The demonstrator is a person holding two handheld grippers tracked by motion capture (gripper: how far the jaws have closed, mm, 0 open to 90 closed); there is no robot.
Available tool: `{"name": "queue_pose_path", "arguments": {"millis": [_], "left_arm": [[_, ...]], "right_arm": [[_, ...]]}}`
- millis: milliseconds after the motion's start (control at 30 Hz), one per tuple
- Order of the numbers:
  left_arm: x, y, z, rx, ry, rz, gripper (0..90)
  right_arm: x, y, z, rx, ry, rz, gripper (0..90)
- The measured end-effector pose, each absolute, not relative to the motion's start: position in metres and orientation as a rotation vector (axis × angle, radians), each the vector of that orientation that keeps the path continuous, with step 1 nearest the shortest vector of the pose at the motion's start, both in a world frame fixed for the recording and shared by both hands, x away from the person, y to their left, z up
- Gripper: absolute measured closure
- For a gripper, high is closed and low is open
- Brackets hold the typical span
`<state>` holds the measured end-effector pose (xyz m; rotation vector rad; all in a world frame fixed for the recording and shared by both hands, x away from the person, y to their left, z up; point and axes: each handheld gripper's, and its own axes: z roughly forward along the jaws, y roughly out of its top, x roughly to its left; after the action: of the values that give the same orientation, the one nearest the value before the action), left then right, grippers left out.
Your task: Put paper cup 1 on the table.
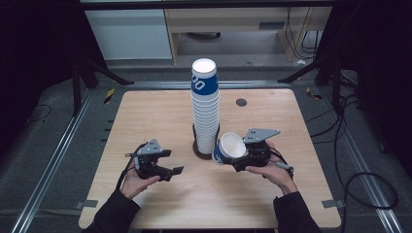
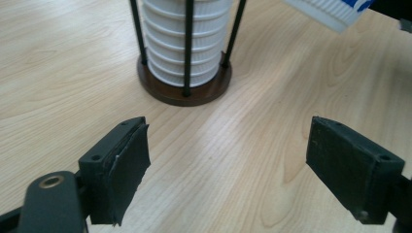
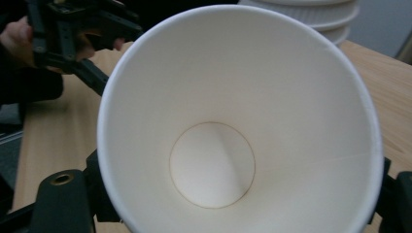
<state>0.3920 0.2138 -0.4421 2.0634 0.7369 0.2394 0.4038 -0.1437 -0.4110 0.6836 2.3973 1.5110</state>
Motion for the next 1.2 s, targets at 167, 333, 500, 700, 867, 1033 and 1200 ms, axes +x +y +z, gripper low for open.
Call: {"name": "queue_pose_path", "arguments": {"millis": [167,333,500,700,867,1033,1200], "left_arm": [[0.396,0.219,-0.443,2.064,0.785,0.262,15.1],[0.399,0.224,-0.445,2.061,0.838,0.290,15.1],[0.402,0.230,-0.445,2.043,0.879,0.305,15.1],[0.405,0.236,-0.446,2.027,0.914,0.318,14.9],[0.406,0.238,-0.446,2.029,0.930,0.332,14.8],[0.407,0.240,-0.448,2.026,0.947,0.334,14.7],[0.407,0.241,-0.448,2.026,0.949,0.342,14.7]], "right_arm": [[0.407,-0.154,-0.408,0.771,2.350,1.443,20.2],[0.411,-0.164,-0.405,0.864,2.295,1.375,20.3],[0.416,-0.174,-0.402,0.972,2.227,1.307,20.3],[0.423,-0.186,-0.404,1.081,2.156,1.228,20.3],[0.427,-0.191,-0.404,1.114,2.132,1.164,20.3],[0.432,-0.197,-0.404,1.155,2.109,1.107,20.2],[0.441,-0.207,-0.406,1.214,2.088,1.034,20.1]]}}
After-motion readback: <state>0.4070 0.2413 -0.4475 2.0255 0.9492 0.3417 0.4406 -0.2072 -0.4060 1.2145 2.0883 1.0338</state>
